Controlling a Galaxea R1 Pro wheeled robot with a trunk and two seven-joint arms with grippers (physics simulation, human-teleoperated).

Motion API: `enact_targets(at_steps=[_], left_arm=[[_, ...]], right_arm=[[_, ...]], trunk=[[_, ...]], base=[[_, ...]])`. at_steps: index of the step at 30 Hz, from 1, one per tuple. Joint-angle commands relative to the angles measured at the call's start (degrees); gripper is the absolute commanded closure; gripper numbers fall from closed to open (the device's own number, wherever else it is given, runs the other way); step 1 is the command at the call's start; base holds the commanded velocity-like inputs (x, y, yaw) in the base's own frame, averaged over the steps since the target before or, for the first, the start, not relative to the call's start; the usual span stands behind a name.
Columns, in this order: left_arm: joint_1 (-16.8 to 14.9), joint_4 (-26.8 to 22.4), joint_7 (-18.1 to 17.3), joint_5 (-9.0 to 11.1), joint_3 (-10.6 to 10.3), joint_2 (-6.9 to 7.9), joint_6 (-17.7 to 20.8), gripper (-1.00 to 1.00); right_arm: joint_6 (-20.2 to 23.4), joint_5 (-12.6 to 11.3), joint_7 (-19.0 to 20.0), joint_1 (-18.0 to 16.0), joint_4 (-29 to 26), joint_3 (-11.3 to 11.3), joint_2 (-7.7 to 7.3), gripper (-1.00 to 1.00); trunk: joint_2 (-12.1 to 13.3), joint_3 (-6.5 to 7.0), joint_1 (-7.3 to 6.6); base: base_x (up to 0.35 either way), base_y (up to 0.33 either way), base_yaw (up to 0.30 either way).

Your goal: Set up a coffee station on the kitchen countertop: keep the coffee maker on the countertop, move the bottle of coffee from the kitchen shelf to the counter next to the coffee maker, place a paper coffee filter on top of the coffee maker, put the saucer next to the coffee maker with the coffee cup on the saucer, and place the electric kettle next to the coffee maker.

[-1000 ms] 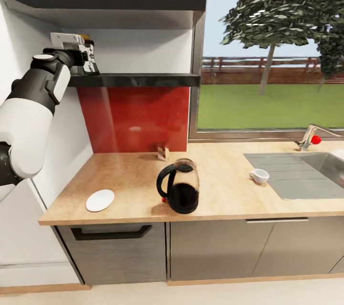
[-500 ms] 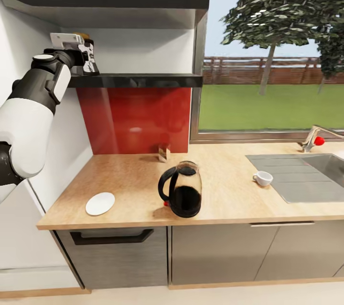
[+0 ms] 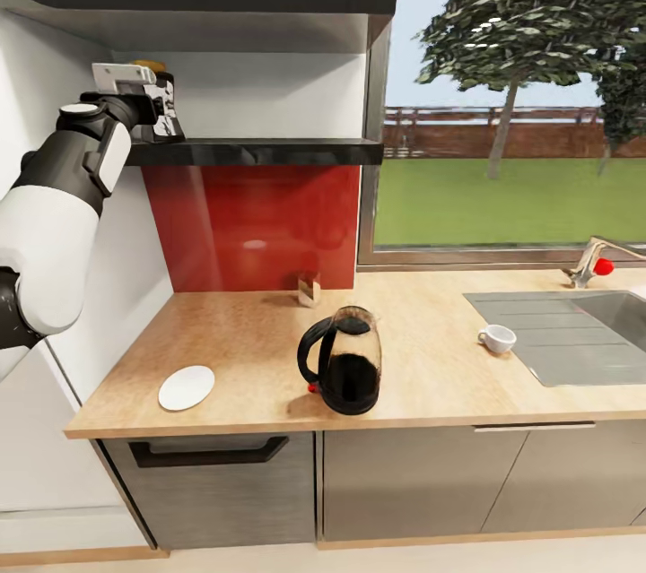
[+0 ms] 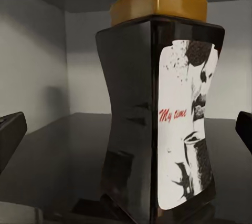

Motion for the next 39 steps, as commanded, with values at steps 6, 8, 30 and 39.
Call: enact_targets(at_steps=[6, 8, 30, 39], left_arm=[[0.18, -0.09, -0.07, -0.52, 0.18, -0.01, 0.29, -1.0], [0.19, -0.08, -0.11, -0.51, 0.18, -0.01, 0.31, -1.0], [1.87, 0.78, 0.01, -0.5, 0.1, -0.21, -3.77, -1.0], [2.71, 0.71, 0.01, -0.59, 0.17, -0.18, -3.78, -1.0]], right_arm=[[0.07, -0.04, 0.14, 0.02, -0.04, 0.44, -0.02, -1.0], [0.04, -0.07, 0.14, 0.03, -0.04, 0.44, -0.02, -1.0], [0.02, -0.03, 0.14, 0.12, -0.04, 0.44, -0.02, -1.0], [0.02, 0.0, 0.14, 0.12, -0.04, 0.44, -0.02, -1.0]], trunk=[[-0.13, -0.14, 0.04], [-0.13, -0.14, 0.04], [-0.13, -0.14, 0.04], [-0.13, -0.14, 0.04]], base=[[0.004, 0.0, 0.0], [0.129, 0.0, 0.0], [0.062, 0.0, 0.0], [0.056, 0.0, 0.0]])
